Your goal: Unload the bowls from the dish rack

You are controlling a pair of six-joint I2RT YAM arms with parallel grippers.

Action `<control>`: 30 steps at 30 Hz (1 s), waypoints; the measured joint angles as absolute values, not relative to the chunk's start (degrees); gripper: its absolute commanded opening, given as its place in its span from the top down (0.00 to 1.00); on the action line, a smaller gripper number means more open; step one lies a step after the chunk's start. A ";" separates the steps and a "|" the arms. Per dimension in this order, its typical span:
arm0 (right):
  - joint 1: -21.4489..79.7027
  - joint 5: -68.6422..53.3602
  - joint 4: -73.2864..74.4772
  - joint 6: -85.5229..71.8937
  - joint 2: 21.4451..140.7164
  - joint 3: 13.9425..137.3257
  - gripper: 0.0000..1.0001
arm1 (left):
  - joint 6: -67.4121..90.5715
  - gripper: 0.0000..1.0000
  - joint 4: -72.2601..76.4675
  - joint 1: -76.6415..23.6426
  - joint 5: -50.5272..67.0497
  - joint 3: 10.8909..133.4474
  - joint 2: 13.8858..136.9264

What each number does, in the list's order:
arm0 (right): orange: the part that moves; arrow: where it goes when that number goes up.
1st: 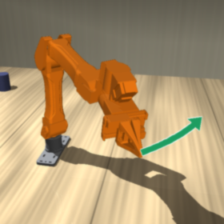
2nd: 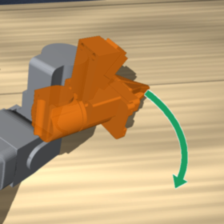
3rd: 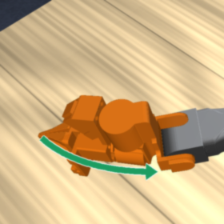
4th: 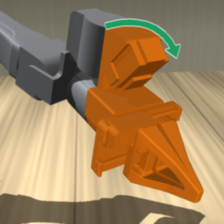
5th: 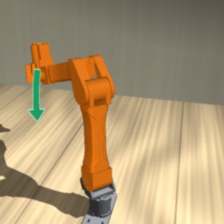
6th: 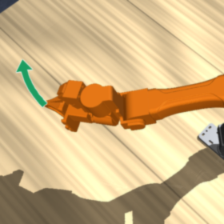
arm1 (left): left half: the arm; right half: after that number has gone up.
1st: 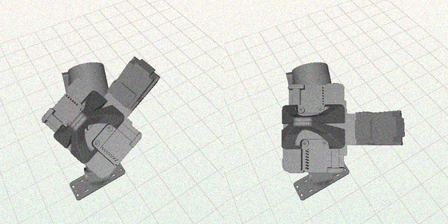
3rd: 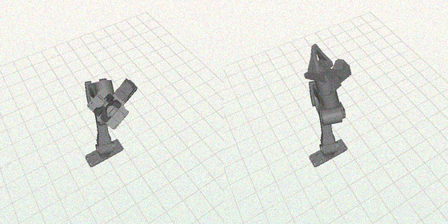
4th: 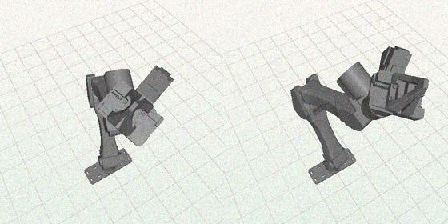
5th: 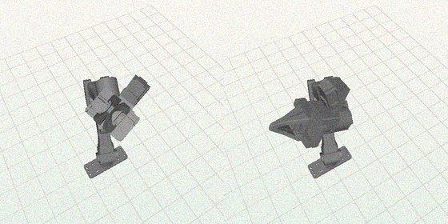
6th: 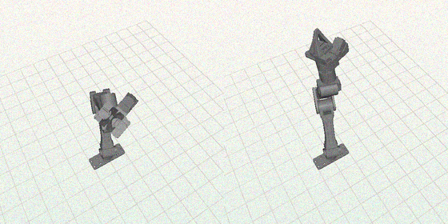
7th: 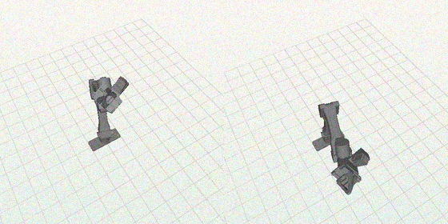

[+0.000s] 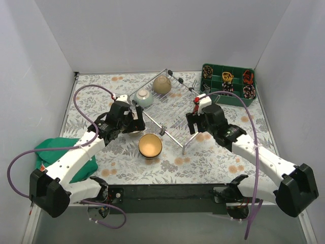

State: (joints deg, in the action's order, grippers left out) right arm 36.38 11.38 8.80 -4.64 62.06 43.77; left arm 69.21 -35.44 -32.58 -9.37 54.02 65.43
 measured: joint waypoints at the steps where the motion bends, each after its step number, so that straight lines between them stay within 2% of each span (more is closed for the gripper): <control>1: 36.38 12.73 9.21 -4.08 63.88 44.84 0.07 | 68.29 0.02 -34.26 -31.05 -9.39 54.02 65.36; 7: 36.38 20.51 11.14 1.54 74.70 52.97 0.06 | 63.68 0.02 -27.90 -22.79 -8.43 54.02 65.36; 16: 36.73 30.11 12.56 14.06 90.96 64.93 0.04 | 56.97 0.02 -17.72 -17.30 -10.22 46.94 64.93; 30: 37.63 39.70 14.28 22.17 105.32 71.77 0.04 | 54.17 0.02 -13.02 -16.82 -17.21 43.51 57.49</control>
State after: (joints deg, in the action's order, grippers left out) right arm 37.63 39.70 14.28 22.17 105.32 71.77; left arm 54.17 -13.02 -16.82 -17.21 43.51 57.49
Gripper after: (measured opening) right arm 0.961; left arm 0.982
